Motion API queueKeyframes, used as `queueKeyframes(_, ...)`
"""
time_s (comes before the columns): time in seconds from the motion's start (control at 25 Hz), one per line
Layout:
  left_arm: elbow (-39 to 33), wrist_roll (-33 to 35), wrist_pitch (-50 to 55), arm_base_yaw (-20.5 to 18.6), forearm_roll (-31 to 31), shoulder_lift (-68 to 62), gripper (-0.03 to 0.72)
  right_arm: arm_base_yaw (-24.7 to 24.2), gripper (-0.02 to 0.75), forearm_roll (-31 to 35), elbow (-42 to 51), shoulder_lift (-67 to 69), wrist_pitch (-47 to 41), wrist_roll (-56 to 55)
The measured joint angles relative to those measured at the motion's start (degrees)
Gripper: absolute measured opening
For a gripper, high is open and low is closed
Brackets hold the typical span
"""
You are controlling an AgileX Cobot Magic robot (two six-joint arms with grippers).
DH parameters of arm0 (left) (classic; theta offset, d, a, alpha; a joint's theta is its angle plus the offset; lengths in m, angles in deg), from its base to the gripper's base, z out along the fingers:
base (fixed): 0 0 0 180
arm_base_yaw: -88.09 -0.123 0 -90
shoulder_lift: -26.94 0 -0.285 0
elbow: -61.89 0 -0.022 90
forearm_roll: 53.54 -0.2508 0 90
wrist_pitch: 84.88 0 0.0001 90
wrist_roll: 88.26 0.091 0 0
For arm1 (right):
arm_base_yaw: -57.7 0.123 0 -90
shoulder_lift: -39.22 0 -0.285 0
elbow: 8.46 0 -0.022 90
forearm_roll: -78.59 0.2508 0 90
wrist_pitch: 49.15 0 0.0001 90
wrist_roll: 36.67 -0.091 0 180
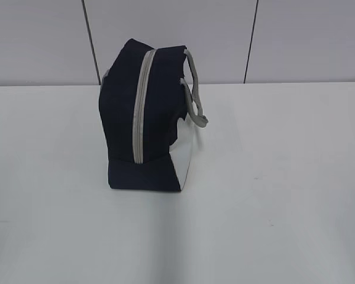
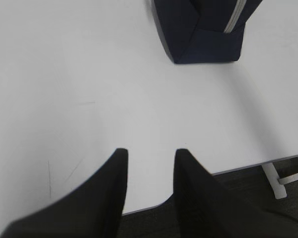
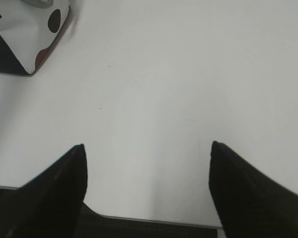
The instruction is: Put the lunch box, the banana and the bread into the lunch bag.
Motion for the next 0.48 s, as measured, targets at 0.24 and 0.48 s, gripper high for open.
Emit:
queueKeyframes(0.24, 0.00, 0.00, -0.08, 0.00, 0.00, 0.00, 0.242, -0.23, 0.566, 0.09, 0.03, 0.00, 0.62, 0.00)
queueKeyframes(0.48, 0.00, 0.00, -0.13, 0.00, 0.00, 0.00, 0.242, -0.23, 0.566, 0.09, 0.03, 0.00, 0.76, 0.00)
